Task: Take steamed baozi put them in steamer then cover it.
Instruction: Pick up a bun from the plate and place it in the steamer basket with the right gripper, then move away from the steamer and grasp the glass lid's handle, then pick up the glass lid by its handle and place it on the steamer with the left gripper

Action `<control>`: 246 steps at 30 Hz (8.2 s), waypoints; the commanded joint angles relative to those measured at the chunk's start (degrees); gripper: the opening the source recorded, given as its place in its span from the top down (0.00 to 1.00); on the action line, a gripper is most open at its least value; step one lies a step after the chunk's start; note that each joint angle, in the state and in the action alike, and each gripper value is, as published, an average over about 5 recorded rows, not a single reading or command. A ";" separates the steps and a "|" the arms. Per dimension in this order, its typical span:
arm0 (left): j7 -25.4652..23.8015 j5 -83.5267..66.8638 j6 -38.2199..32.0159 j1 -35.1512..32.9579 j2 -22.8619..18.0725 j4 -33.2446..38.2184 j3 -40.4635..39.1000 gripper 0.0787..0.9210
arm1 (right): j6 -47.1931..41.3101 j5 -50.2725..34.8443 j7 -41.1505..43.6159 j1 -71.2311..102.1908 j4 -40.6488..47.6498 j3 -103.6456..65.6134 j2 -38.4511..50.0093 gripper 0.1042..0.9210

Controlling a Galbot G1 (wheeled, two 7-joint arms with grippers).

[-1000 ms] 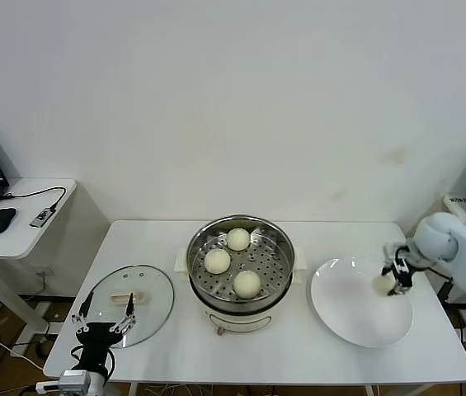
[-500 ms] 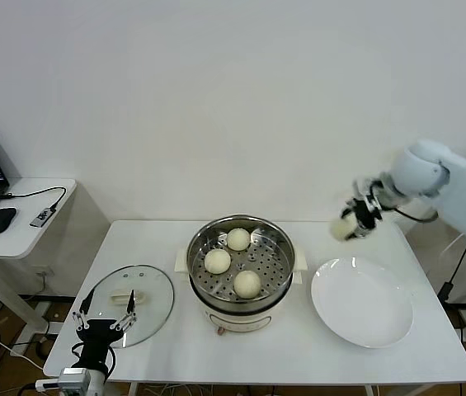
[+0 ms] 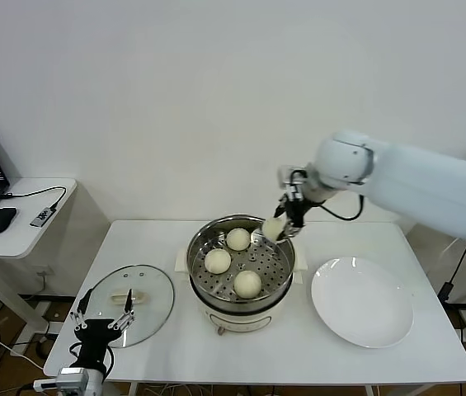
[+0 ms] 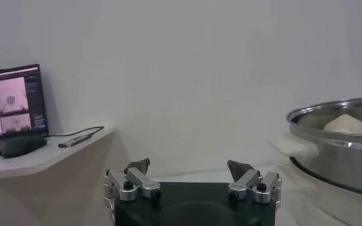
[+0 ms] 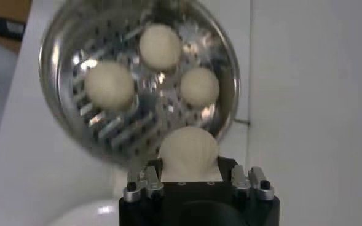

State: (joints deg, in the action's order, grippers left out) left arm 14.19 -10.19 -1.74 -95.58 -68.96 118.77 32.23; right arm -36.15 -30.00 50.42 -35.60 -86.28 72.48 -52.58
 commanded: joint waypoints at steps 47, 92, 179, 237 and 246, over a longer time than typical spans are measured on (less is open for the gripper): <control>0.58 -0.45 0.50 -0.08 -0.06 0.66 -0.09 0.12 | 14.90 -7.81 -47.16 47.28 -25.52 -41.33 26.69 0.12; 4.62 79.44 -11.88 3.50 5.58 -20.33 4.31 0.12 | 45.97 26.63 -47.96 126.21 -22.39 -134.18 -30.38 0.12; 1.22 76.29 -7.53 23.80 8.14 -34.45 -1.53 0.89 | 46.94 31.92 -46.67 127.31 -19.56 -131.69 -32.29 0.12; -29.87 79.96 26.65 49.32 0.91 -10.46 -41.68 0.93 | 48.20 41.10 -46.63 126.54 -18.19 -124.51 -35.00 0.12; -29.57 80.59 26.29 49.09 -0.80 -13.11 -42.68 0.93 | 48.43 40.95 -46.55 126.61 -17.73 -124.68 -34.71 0.12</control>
State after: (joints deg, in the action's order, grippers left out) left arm -14.22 67.56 23.78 -48.68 -66.79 109.12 -6.87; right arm 12.16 10.69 3.84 91.10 -104.37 -52.31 -87.34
